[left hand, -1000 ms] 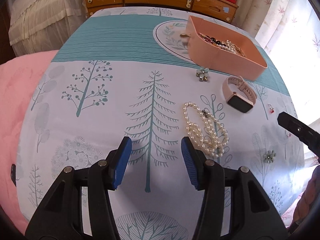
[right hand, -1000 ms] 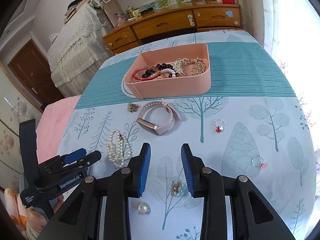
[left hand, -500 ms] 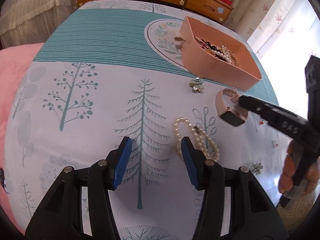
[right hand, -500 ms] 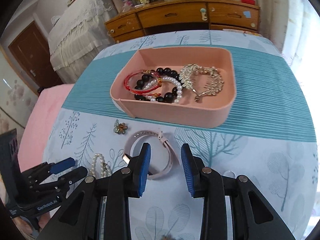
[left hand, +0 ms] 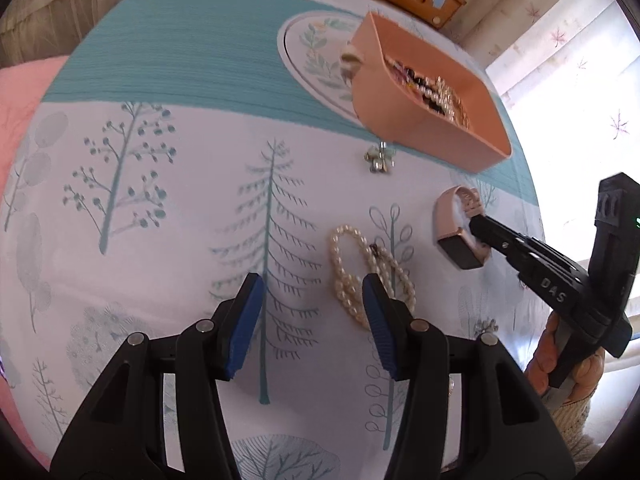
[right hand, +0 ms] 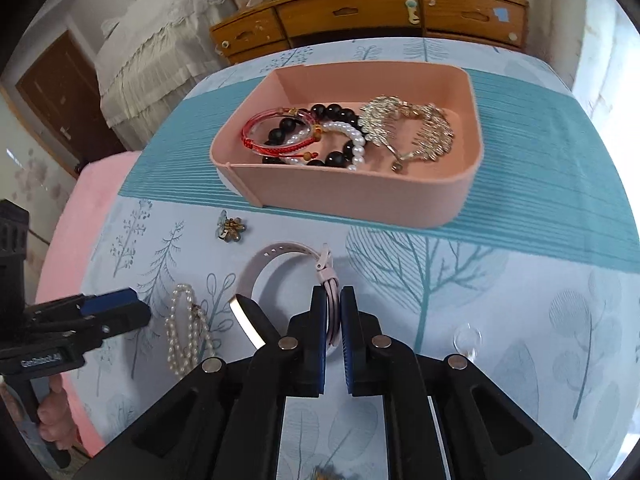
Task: Organize jewelry
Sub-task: 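Grasp the pink watch band with the right tool while the left tool grasps the pearl strand, then carry the pink watch and pearl strand into the pink tray and open both tools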
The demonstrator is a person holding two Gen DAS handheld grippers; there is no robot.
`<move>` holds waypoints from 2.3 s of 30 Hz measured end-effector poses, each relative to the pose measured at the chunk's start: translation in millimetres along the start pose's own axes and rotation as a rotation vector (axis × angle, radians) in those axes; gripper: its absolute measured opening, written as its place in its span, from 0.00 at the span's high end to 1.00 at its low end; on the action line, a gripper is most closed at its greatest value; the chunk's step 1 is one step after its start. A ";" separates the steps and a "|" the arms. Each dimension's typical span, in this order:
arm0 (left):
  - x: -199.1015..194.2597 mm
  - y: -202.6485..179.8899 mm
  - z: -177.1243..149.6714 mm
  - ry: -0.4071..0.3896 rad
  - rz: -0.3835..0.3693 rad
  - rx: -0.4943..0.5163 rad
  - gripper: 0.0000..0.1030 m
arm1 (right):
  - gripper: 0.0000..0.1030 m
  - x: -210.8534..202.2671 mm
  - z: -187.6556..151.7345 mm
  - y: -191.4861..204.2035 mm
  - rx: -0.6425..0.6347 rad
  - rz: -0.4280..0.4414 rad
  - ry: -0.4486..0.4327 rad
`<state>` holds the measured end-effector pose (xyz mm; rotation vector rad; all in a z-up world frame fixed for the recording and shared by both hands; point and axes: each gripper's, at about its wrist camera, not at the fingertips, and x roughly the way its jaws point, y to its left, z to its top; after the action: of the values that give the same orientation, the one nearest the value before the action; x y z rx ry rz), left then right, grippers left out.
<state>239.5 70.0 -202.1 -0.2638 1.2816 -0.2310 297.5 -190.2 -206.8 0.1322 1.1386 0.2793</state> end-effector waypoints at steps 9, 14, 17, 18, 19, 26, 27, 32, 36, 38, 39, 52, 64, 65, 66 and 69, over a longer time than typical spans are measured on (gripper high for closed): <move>18.6 -24.4 13.5 0.167 0.067 -0.039 0.53 | 0.93 -14.8 -25.6 -17.2 0.081 0.064 -0.002; 26.0 -37.1 21.3 0.213 0.141 -0.031 0.53 | 0.93 -13.7 -30.3 -21.6 0.098 0.088 0.003; 31.8 -46.7 23.1 0.228 0.193 -0.007 0.54 | 0.93 -13.1 -31.6 -25.2 0.107 0.102 0.002; 34.2 -50.9 23.3 0.234 0.217 0.006 0.55 | 0.93 -13.1 -31.7 -26.5 0.114 0.109 0.003; 36.5 -54.1 23.9 0.238 0.233 0.017 0.56 | 0.93 -13.0 -31.7 -28.1 0.121 0.117 0.004; 37.0 -64.1 28.5 0.252 0.255 0.037 0.90 | 0.93 -14.9 -34.4 -33.7 0.146 0.140 -0.002; 36.8 -63.7 28.6 0.257 0.242 0.035 0.92 | 0.93 -15.1 -34.6 -34.5 0.150 0.143 -0.002; 23.1 -54.7 22.3 0.239 0.199 0.037 0.97 | 0.93 -15.3 -35.2 -36.0 0.157 0.142 -0.001; 1.5 -51.0 17.1 0.198 0.168 0.036 0.98 | 0.93 -17.7 -36.3 -33.1 0.154 0.135 0.000; -12.0 -55.2 17.6 0.171 0.156 0.044 0.98 | 0.93 -22.3 -36.4 -30.5 0.149 0.136 -0.010; -20.0 -55.8 18.5 0.158 0.151 0.048 0.98 | 0.93 -25.6 -35.9 -28.2 0.145 0.138 -0.017; -144.7 -106.5 75.5 -0.132 0.102 0.132 0.97 | 0.93 -111.1 12.9 6.4 0.030 0.092 -0.231; -200.2 -153.2 145.9 -0.289 0.099 0.156 0.97 | 0.93 -160.4 85.2 -3.7 0.061 0.002 -0.348; -199.3 -155.1 151.0 -0.291 0.093 0.154 0.97 | 0.93 -159.5 88.8 -6.2 0.067 -0.002 -0.343; -199.2 -157.2 155.4 -0.291 0.089 0.154 0.97 | 0.93 -158.7 91.5 -8.9 0.074 -0.005 -0.337; -187.7 -161.2 166.9 -0.276 0.075 0.159 0.97 | 0.93 -145.5 96.9 -14.8 0.089 -0.014 -0.313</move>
<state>345.8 -12.8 64.2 -0.1066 0.9924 -0.2224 331.3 -242.2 -42.7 0.2381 0.8409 0.1870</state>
